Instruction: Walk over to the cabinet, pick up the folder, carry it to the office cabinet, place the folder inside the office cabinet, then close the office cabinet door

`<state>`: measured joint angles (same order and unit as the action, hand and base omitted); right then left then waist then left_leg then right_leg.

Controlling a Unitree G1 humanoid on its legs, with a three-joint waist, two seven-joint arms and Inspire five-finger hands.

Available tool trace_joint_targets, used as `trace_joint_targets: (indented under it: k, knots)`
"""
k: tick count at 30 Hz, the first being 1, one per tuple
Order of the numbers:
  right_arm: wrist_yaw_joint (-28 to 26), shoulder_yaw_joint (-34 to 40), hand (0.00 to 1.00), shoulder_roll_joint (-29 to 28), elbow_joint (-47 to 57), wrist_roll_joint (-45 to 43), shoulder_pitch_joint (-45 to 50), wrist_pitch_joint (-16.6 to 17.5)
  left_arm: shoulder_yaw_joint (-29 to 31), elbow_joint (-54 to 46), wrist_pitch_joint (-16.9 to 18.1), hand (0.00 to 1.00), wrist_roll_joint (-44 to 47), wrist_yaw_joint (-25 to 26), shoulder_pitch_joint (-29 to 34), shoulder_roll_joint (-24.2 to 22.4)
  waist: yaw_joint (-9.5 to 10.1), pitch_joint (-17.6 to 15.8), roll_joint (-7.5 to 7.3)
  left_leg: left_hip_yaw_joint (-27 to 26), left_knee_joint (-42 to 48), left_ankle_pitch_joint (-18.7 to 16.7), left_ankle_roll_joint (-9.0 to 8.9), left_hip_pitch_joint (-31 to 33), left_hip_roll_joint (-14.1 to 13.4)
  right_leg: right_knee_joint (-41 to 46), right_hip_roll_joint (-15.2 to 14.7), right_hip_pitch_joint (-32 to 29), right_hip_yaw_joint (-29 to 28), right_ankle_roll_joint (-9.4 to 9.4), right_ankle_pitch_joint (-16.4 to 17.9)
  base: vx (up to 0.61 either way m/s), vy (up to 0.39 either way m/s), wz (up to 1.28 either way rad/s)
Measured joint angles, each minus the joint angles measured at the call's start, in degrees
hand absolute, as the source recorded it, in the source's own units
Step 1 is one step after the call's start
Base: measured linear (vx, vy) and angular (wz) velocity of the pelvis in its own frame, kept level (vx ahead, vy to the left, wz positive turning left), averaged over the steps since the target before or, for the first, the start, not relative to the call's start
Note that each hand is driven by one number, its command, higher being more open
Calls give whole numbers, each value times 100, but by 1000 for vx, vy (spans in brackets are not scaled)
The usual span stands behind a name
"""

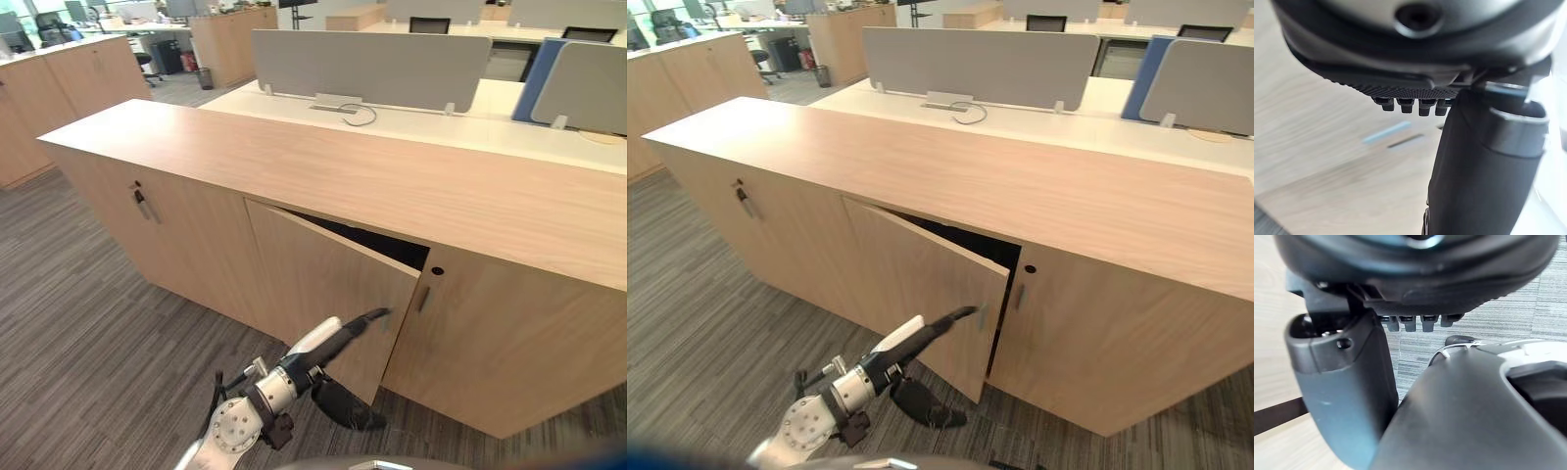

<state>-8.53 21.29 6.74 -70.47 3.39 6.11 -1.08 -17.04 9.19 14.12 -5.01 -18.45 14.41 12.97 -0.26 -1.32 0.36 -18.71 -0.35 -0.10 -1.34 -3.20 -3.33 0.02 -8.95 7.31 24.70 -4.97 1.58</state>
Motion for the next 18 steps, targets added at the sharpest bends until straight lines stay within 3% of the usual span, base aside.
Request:
trace_joint_targets:
  k: [3,4,6,7,8,9,10,12,14,18]
  knots:
    - [77,164,100,8,-23,-150,-76,-1,1637,1749,-537,100,1848,641,-216,-907,-10,-192,110,-85,2070,-922,-28,839,-700,29,296,-75,-221,91,46,19,-114,-40]
    - [191,424,100,-69,-9,-199,-90,-11,1978,2140,-572,100,2342,881,-246,-926,6,-295,114,-14,2673,-1012,-103,1014,-877,59,388,6,-303,106,51,59,-83,-43]
    - [426,654,100,-147,23,-261,-85,-27,2250,2795,-690,100,2953,969,-214,-884,80,-451,124,607,3674,-980,-95,1289,-928,131,405,136,-566,155,83,57,-26,-57]
    - [464,746,100,-132,47,-276,-89,-28,2304,3021,-717,100,3068,968,-202,-888,127,-455,119,908,3641,-1122,-235,1348,-809,150,370,131,-670,150,81,27,71,-95]
    - [528,930,100,-77,95,-318,-94,-30,2332,3336,-759,100,3238,973,-138,-1021,240,-423,257,1587,3042,-1249,-332,1209,-490,251,338,-30,-952,127,88,4,155,-102]
    - [548,1033,100,-48,110,-327,-119,-15,2368,3522,-772,100,3281,963,-108,-1137,273,-442,433,2006,2511,-1110,-295,1075,-394,255,434,-80,-1111,87,68,20,205,-102]
    - [570,1224,100,-69,105,-336,-182,-11,2413,3789,-802,100,3299,954,-160,-1171,260,-459,442,2047,2310,-1201,-222,945,-387,219,464,-89,-1225,42,45,42,170,-69]
    - [605,1517,100,-290,165,-344,-230,-22,2812,4070,-798,100,3294,969,-149,-1209,202,-422,250,1705,2003,-1126,-185,733,-353,66,348,-67,-1418,-31,-67,41,105,-54]
    - [669,1584,100,-433,323,-362,-135,-27,3059,4246,-801,100,3161,1012,-109,-1268,202,-367,169,1453,1764,-1096,-159,472,-330,10,289,-33,-1619,-53,-100,35,65,-54]
    - [717,1568,100,-525,442,-606,-17,-7,3244,4354,-789,100,2736,1160,-39,-1341,168,-199,115,1173,913,-753,-144,28,-182,-91,166,-55,-1808,-85,-129,34,18,-32]
